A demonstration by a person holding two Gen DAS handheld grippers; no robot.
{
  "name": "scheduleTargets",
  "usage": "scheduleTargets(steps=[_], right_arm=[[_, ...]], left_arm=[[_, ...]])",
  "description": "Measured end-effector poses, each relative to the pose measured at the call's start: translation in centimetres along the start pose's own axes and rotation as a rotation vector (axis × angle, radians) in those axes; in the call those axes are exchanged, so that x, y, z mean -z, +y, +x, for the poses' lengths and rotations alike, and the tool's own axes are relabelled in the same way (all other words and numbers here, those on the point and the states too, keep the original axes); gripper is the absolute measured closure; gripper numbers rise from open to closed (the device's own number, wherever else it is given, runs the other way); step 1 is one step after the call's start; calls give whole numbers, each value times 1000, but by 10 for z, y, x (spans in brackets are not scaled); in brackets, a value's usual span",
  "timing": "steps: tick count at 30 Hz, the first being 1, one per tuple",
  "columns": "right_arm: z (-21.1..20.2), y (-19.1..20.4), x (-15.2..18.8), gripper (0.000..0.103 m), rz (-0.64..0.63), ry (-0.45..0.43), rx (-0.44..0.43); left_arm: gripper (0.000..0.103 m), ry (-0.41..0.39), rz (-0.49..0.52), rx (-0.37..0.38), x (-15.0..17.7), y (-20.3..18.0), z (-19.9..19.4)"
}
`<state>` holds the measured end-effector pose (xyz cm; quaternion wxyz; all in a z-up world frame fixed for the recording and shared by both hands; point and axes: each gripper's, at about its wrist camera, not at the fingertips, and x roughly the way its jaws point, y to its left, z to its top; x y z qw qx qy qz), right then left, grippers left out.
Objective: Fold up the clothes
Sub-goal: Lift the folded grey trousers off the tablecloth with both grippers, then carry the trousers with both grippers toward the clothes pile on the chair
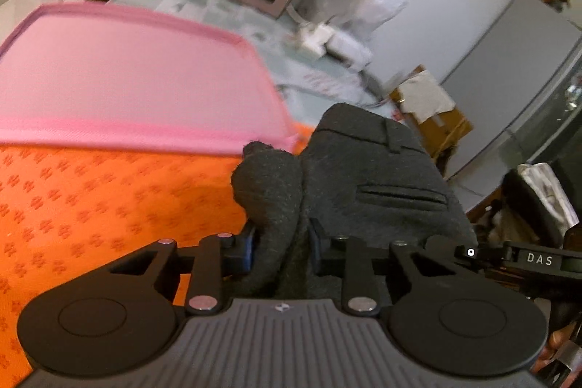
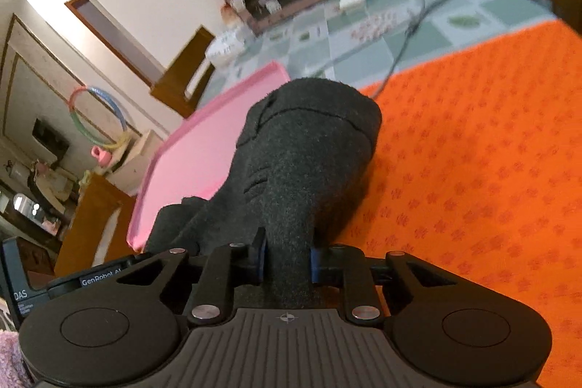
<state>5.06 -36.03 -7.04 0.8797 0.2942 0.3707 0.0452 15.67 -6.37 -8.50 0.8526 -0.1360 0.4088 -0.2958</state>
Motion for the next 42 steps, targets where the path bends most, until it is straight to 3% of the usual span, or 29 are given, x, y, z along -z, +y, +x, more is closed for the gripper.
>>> scheduleTargets(steps=[9, 17, 34, 42], right_arm=[[-107, -24, -33, 80, 27, -100, 17], [-218, -84, -83, 80, 52, -150, 31], [-469, -232, -264, 79, -16, -349, 24], [-535, -333, -336, 79, 100, -302, -11]], left_arm=[[72, -46, 43, 100, 8, -104, -14], [72, -53, 83, 199, 7, -246, 3], [72, -149, 202, 366, -46, -597, 78], [72, -110, 239, 409, -60, -713, 124]])
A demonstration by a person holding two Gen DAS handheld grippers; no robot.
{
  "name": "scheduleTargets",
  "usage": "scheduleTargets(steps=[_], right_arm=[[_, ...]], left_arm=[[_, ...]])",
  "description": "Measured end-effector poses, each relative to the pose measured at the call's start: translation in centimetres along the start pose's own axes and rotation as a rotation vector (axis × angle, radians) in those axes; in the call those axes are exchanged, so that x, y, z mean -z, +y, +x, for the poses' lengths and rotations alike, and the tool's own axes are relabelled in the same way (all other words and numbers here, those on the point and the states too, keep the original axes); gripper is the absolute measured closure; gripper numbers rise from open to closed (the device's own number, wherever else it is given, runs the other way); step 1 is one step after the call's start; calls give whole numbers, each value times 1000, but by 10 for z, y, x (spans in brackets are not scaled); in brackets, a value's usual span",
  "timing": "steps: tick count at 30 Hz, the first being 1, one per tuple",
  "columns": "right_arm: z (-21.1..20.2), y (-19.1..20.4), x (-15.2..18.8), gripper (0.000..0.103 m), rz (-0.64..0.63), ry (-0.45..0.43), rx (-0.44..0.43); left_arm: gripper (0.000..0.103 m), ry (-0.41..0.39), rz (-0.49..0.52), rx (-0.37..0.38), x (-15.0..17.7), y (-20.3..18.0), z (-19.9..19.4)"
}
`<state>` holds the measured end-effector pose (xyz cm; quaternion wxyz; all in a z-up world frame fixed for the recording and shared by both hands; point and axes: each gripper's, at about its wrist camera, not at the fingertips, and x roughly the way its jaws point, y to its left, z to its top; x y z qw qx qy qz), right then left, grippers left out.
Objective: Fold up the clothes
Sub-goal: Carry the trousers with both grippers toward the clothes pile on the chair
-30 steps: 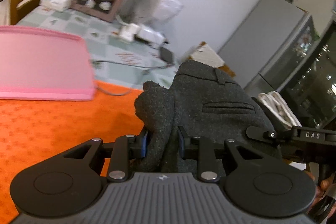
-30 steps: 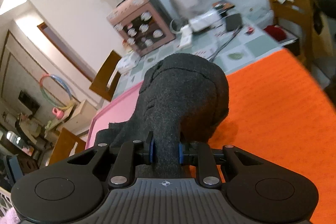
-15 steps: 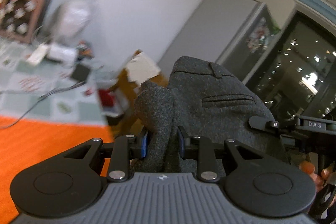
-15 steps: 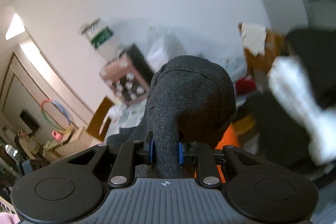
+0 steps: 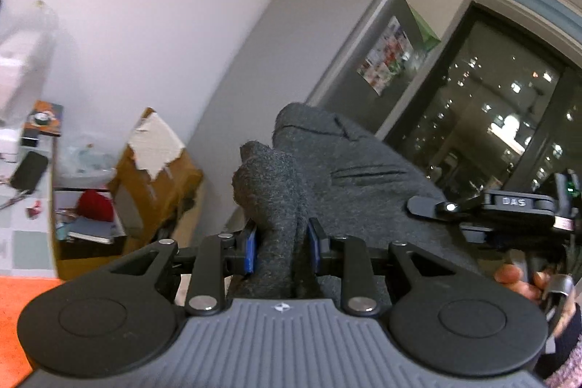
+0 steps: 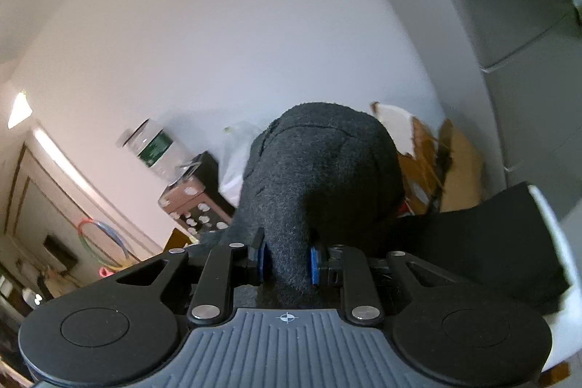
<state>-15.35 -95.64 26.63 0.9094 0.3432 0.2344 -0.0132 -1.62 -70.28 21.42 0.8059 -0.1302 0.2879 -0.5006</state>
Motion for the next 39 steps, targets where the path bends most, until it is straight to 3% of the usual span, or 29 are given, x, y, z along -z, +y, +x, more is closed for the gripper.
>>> scheduleTargets(steps=[5, 9, 11, 14, 16, 23, 27, 30, 34, 39], right_arm=[[3, -76, -17, 77, 72, 31, 23], [19, -124, -3, 73, 90, 58, 54], [29, -138, 9, 70, 71, 65, 96], [39, -151, 24, 60, 13, 65, 173], [42, -150, 35, 56, -32, 51, 213], [28, -127, 46, 49, -156, -25, 336], [12, -105, 42, 48, -225, -97, 395], [5, -91, 39, 48, -249, -122, 397], [14, -74, 43, 48, -294, -85, 383], [36, -70, 58, 48, -331, 1, 410]], left_arm=[[67, 76, 27, 3, 17, -16, 60], [58, 106, 115, -35, 45, -10, 95], [50, 126, 105, -36, 55, 2, 105], [36, 159, 90, -24, 67, 24, 112], [34, 169, 73, -5, 73, 39, 112], [26, 65, 34, 67, 58, 52, 83], [26, 18, 53, 72, 38, 45, 70], [37, 9, 93, 84, 26, 36, 68], [58, 47, 182, 107, 31, 20, 69], [60, 101, 254, 72, 53, 17, 78]])
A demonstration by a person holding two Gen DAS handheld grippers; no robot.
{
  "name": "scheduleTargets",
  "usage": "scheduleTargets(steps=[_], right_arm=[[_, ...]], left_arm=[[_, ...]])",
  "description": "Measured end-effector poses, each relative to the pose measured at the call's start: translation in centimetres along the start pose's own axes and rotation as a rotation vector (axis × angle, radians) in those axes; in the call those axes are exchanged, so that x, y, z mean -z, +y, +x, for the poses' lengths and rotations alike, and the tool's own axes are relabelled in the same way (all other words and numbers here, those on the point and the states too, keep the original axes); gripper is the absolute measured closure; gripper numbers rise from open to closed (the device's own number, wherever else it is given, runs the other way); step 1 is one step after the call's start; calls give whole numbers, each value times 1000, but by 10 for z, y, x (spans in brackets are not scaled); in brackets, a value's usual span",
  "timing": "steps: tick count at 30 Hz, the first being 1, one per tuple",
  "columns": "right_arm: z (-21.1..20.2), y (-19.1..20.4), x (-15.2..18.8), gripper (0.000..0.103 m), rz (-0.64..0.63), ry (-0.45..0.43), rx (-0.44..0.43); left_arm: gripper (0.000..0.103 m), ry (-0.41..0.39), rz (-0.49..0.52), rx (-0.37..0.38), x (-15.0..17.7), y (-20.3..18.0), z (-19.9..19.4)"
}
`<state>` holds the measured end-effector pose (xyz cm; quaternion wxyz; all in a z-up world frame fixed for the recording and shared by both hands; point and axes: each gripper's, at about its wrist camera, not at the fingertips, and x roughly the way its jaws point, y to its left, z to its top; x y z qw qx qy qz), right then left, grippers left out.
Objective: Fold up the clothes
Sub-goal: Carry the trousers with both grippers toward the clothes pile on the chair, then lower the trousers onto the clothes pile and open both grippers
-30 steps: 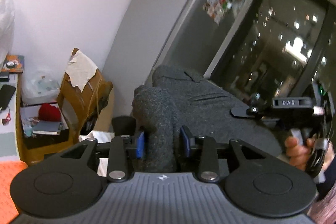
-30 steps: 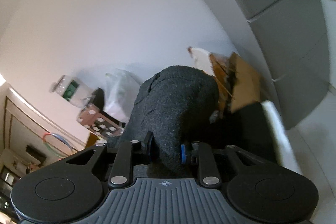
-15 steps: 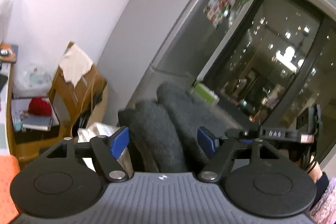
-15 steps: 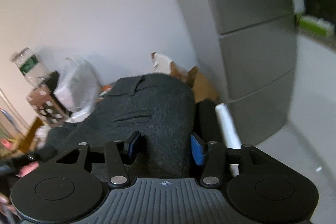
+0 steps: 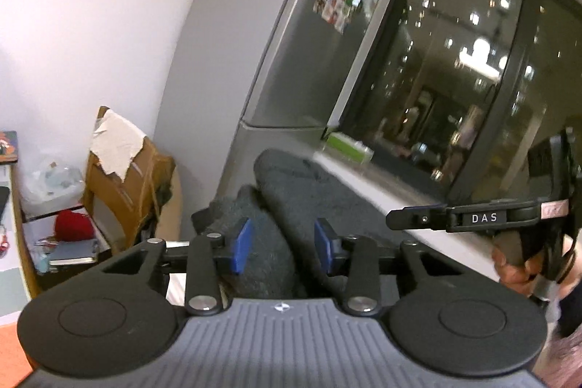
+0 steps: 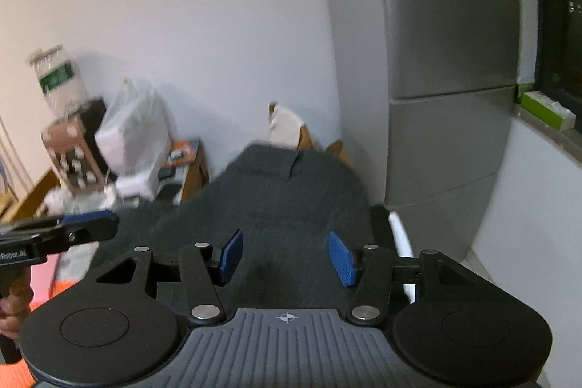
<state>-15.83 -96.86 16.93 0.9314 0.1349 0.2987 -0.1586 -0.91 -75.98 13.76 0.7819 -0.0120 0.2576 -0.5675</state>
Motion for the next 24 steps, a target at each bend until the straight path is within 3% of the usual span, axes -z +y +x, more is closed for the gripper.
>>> scheduleTargets(steps=[6, 15, 17, 22, 24], right_arm=[[2, 7, 11, 48, -5, 24, 33], [-47, 31, 2, 44, 0, -47, 60], [-59, 40, 1, 42, 8, -54, 67], [-87, 71, 12, 28, 20, -81, 89], [-98, 86, 19, 16, 24, -93, 101]], left_arm=[[59, 22, 16, 1, 6, 5, -2], [34, -28, -10, 7, -12, 3, -56], [22, -37, -17, 5, -15, 3, -73], [11, -30, -3, 8, -14, 3, -119], [9, -25, 12, 3, -12, 6, -138]])
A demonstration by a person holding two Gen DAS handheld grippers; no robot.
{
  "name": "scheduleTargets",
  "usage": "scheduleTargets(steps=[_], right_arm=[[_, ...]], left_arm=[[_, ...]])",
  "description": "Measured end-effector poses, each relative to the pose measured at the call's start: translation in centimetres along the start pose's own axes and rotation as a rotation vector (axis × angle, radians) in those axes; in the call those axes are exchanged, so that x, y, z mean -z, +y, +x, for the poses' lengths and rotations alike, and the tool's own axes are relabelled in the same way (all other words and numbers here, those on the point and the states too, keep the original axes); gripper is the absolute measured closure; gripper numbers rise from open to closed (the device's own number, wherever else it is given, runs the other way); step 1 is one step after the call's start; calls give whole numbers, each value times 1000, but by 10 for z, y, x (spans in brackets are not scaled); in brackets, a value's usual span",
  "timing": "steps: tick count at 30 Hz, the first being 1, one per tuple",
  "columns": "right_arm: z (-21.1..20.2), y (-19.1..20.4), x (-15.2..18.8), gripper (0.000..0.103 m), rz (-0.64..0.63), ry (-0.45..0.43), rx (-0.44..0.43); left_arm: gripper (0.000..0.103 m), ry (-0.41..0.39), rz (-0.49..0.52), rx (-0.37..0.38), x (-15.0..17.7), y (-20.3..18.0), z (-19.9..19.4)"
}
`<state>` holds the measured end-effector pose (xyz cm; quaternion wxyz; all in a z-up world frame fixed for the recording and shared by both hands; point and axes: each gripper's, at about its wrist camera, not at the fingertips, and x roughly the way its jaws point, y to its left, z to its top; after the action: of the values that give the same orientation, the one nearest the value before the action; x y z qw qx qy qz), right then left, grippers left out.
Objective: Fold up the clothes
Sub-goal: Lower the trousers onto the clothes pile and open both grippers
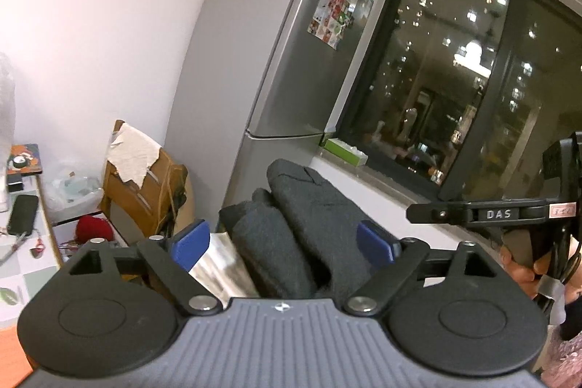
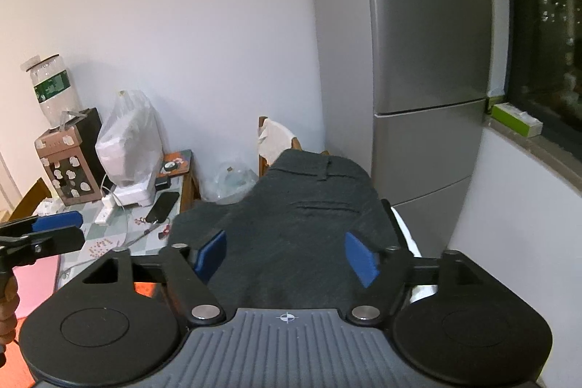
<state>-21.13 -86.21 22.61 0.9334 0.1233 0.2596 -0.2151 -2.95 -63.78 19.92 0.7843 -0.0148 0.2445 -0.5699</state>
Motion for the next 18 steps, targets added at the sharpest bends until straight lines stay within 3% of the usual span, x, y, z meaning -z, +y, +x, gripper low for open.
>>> scheduleTargets(steps=[2, 7, 18], right_arm=[[-12, 17, 8, 11, 2, -9, 16], [-40, 65, 32, 1, -8, -27, 78], [-83, 173, 100, 0, 37, -24, 170]], left_arm=[[0, -3, 12, -3, 4, 6, -19], [0, 2, 38, -19, 16, 27, -65], [0, 56, 81, -49, 64, 85, -179]])
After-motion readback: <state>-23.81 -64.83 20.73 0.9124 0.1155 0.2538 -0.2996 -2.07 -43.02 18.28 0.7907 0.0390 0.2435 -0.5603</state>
